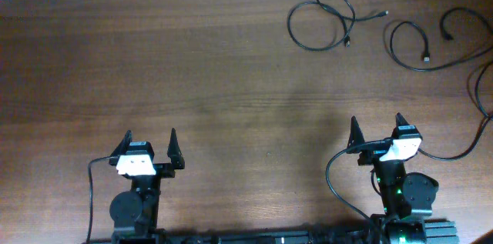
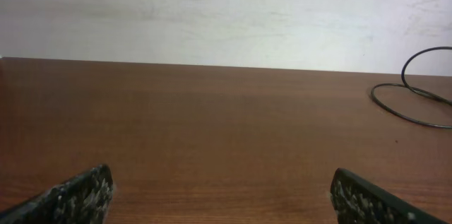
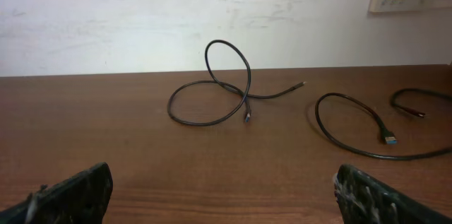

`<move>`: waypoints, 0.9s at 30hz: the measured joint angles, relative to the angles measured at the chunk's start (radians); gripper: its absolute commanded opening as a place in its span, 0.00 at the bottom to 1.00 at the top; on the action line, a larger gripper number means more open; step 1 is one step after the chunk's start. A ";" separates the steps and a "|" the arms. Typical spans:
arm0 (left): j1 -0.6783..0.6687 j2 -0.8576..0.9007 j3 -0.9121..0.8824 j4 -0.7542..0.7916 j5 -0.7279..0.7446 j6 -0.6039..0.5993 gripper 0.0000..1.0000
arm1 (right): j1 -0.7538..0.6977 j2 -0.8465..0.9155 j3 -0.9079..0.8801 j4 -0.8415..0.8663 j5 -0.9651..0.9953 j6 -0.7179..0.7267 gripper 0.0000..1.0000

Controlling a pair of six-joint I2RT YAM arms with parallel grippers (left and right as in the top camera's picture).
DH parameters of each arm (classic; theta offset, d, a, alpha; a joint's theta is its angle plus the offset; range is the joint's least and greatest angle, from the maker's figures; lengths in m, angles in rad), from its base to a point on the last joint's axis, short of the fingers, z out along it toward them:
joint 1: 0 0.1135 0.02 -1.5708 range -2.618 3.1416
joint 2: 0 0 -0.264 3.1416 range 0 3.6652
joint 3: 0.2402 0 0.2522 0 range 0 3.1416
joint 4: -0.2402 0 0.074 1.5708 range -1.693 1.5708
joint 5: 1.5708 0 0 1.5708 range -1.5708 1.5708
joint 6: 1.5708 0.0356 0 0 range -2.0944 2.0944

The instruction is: Untangle cables

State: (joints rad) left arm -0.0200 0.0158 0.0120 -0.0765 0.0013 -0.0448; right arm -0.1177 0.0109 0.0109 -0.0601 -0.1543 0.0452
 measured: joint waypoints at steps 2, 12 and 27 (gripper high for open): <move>0.000 0.000 0.000 0.000 0.000 0.000 0.99 | 0.000 0.000 0.000 0.000 0.000 0.000 0.99; 0.000 0.000 0.000 0.000 0.000 0.000 0.99 | 0.045 0.000 0.000 0.000 0.004 0.001 0.99; 0.000 0.000 0.000 0.000 0.000 0.000 0.99 | 0.044 0.000 0.000 0.000 0.004 0.001 0.99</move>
State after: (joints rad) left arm -0.0200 0.0158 0.0120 -0.0765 0.0013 -0.0448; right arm -0.0734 0.0109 0.0109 -0.0601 -0.1501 0.0460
